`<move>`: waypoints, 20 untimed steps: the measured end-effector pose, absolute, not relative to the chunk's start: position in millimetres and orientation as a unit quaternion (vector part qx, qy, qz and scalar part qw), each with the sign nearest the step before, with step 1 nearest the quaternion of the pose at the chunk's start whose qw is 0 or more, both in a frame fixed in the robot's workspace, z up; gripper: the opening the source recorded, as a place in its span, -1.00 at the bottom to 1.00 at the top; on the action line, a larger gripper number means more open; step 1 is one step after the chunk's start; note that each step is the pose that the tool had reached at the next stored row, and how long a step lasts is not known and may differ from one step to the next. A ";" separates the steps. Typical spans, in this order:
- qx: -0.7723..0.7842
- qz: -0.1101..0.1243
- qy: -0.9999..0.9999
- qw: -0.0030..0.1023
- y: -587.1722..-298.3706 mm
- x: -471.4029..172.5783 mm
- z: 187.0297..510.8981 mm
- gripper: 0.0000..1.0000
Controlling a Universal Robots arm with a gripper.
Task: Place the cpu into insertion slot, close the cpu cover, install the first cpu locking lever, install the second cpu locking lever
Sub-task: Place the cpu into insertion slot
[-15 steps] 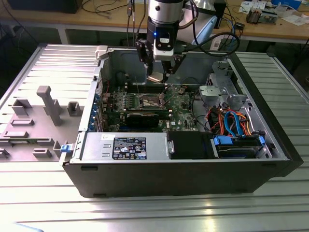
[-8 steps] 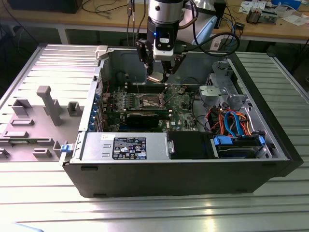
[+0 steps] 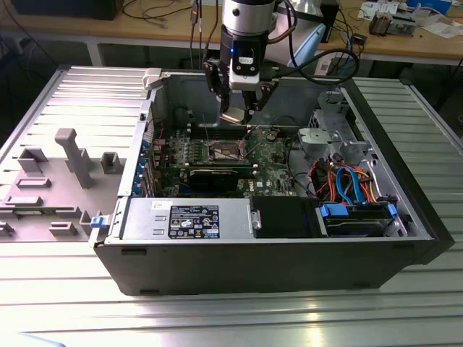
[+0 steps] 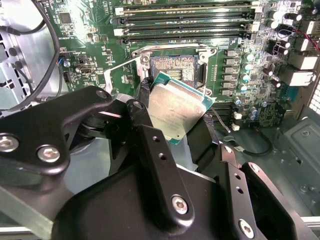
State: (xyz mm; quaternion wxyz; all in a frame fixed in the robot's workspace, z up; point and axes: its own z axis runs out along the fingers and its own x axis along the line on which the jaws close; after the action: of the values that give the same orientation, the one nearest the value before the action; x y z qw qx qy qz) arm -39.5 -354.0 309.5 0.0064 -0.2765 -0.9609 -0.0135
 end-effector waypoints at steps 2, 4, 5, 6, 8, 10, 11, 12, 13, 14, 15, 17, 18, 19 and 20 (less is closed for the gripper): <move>-0.277 -0.013 -0.961 0.006 -354.0 -39.5 309.5 0.09; -0.278 -0.013 -0.960 0.006 -354.0 -39.5 309.5 0.09; -0.278 -0.013 -0.960 0.006 -354.0 -39.5 309.5 0.09; -0.279 -0.013 -0.960 0.006 -354.0 -39.6 309.5 0.09; -0.280 -0.014 -0.960 0.006 -354.0 -39.5 309.5 0.09; -0.281 -0.013 -0.960 0.006 -354.0 -39.5 309.5 0.09; -0.282 -0.014 -0.959 0.006 -354.0 -39.5 309.5 0.09; -0.283 -0.014 -0.959 0.006 -354.0 -39.5 309.5 0.09; -0.284 -0.014 -0.959 0.006 -354.0 -39.5 309.5 0.09; -0.285 -0.014 -0.958 0.006 -354.0 -39.5 309.5 0.09; -0.286 -0.014 -0.958 0.006 -354.0 -39.5 309.5 0.09; -0.288 -0.014 -0.958 0.006 -354.0 -39.5 309.5 0.09; -0.289 -0.014 -0.957 0.006 -354.0 -39.6 309.5 0.09; -0.290 -0.014 -0.957 0.006 -354.0 -39.5 309.5 0.09; -0.290 -0.014 -0.957 0.006 -354.0 -39.6 309.5 0.09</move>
State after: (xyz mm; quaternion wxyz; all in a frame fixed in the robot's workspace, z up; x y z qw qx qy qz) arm -39.6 -354.0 309.5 0.0062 -0.2903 -0.9568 -0.0135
